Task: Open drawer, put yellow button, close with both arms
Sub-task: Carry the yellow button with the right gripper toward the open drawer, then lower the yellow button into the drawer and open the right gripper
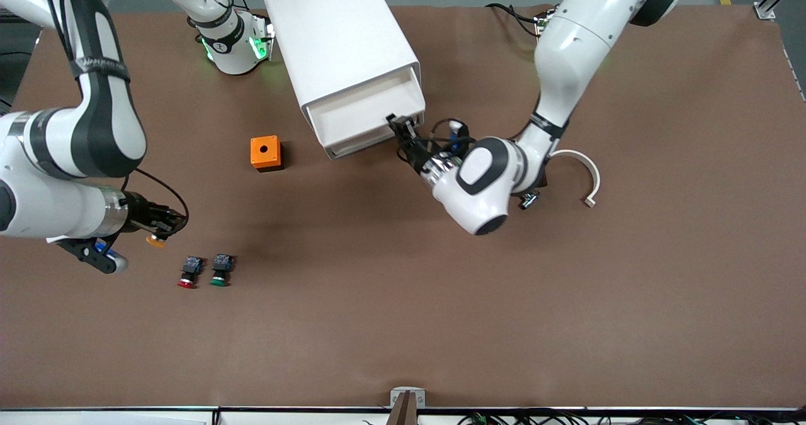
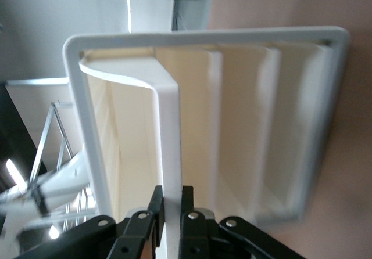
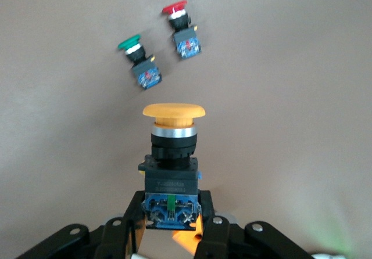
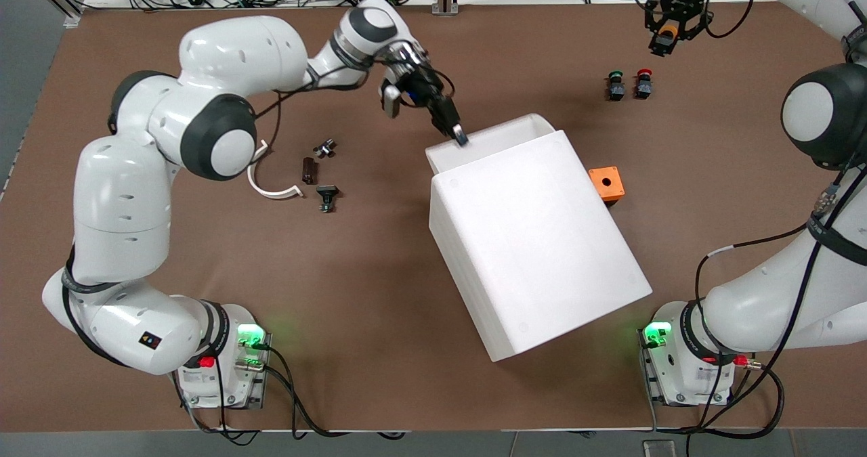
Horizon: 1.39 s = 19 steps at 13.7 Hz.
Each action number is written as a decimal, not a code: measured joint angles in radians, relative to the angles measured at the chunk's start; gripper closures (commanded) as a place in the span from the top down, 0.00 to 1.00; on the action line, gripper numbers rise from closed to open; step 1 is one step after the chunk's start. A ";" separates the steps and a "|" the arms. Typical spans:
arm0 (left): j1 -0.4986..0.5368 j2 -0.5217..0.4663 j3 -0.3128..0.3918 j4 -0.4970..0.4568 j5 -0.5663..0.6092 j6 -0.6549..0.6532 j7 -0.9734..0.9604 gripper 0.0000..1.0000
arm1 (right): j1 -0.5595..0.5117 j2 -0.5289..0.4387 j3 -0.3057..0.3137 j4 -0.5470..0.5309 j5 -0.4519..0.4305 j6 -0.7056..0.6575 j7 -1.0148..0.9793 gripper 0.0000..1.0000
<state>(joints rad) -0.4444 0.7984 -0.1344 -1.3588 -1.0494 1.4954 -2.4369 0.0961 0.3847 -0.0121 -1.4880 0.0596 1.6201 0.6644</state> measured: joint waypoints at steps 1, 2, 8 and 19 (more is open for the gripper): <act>0.031 0.003 0.001 0.016 0.000 0.006 0.013 0.08 | 0.032 -0.017 0.002 0.001 0.005 -0.015 0.086 0.00; 0.052 0.007 0.002 0.026 0.000 0.007 0.023 0.08 | 0.065 -0.031 0.003 0.002 0.025 -0.024 0.177 0.00; 0.061 0.018 0.001 0.044 0.000 0.023 0.045 1.00 | 0.251 -0.096 0.007 0.004 0.160 -0.012 0.691 0.01; 0.161 -0.008 -0.002 0.094 0.220 0.024 0.131 0.99 | 0.619 -0.083 0.008 -0.108 0.174 0.333 1.314 0.05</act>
<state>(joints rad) -0.2831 0.7903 -0.1367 -1.2647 -0.8297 1.5195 -2.3062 0.7148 0.3019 -0.0045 -1.5962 0.2337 1.9534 1.9782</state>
